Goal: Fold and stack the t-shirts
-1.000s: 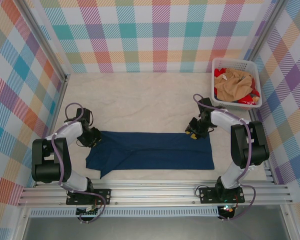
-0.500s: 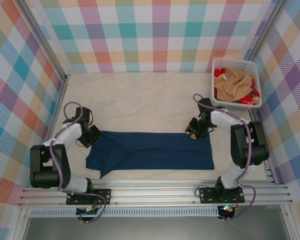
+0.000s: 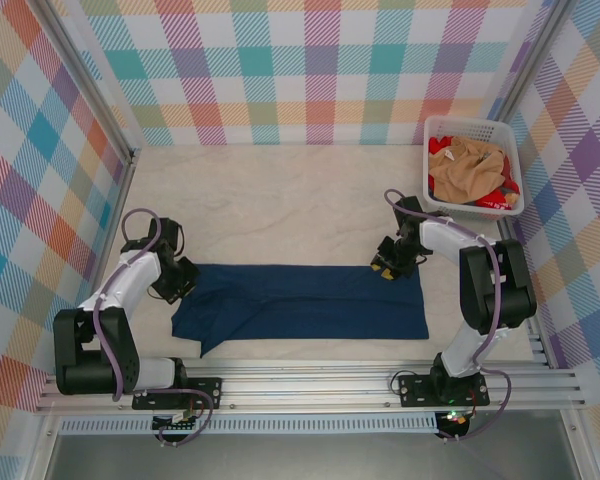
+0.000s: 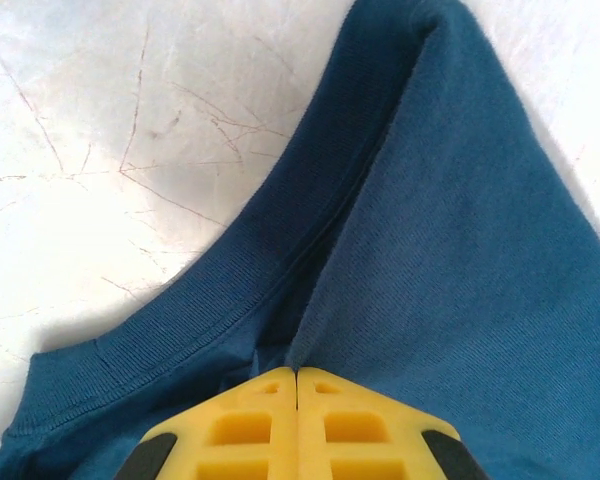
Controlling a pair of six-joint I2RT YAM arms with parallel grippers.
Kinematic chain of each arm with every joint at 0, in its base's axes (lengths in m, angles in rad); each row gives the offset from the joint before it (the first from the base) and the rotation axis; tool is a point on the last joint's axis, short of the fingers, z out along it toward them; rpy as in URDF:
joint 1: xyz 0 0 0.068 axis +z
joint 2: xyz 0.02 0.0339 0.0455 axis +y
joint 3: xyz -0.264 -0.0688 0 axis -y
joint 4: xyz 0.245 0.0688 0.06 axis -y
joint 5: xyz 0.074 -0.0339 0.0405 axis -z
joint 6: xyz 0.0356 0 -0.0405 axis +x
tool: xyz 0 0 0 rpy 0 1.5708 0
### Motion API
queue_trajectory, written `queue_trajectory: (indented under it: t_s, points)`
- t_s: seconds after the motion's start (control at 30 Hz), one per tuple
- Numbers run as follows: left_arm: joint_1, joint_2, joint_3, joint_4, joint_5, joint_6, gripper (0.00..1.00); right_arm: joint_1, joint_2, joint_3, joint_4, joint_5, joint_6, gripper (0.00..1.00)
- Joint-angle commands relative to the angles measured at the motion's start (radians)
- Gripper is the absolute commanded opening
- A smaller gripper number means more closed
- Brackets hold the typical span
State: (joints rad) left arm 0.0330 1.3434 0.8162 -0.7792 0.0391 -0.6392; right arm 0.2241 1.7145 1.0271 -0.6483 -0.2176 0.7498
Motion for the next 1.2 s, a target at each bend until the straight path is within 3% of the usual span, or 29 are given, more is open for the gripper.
queue_trajectory:
  t_s: [0.0,0.1,0.23,0.4,0.53,0.77,0.97,1.17]
  points:
    - [-0.007,0.037,-0.010,-0.024,-0.039,-0.006,0.00,0.008,0.017,0.030,-0.030,0.010,-0.013,0.28]
    - [-0.007,0.111,0.017,-0.014,-0.076,0.015,0.00,0.009,0.017,0.034,-0.040,0.023,-0.019,0.27]
    - [-0.018,0.180,0.102,-0.081,-0.135,0.020,0.19,0.010,-0.014,0.043,-0.038,0.049,-0.036,0.27]
    - [-0.135,0.105,0.244,-0.156,-0.204,-0.035,0.33,0.047,-0.046,0.055,-0.052,0.078,-0.043,0.28]
    - [-0.193,0.174,0.294,-0.114,-0.094,-0.113,0.33,0.113,-0.042,0.029,-0.009,0.071,0.003,0.27]
    - [-0.261,0.389,0.331,-0.037,0.013,-0.140,0.22,0.169,0.073,0.047,-0.006,0.062,0.082,0.23]
    - [-0.301,0.515,0.352,0.036,0.061,-0.143,0.21,0.072,0.193,0.130,-0.118,0.161,0.059,0.19]
    - [-0.346,0.662,0.525,0.034,0.056,-0.145,0.21,-0.041,0.295,0.293,-0.192,0.208,-0.015,0.18]
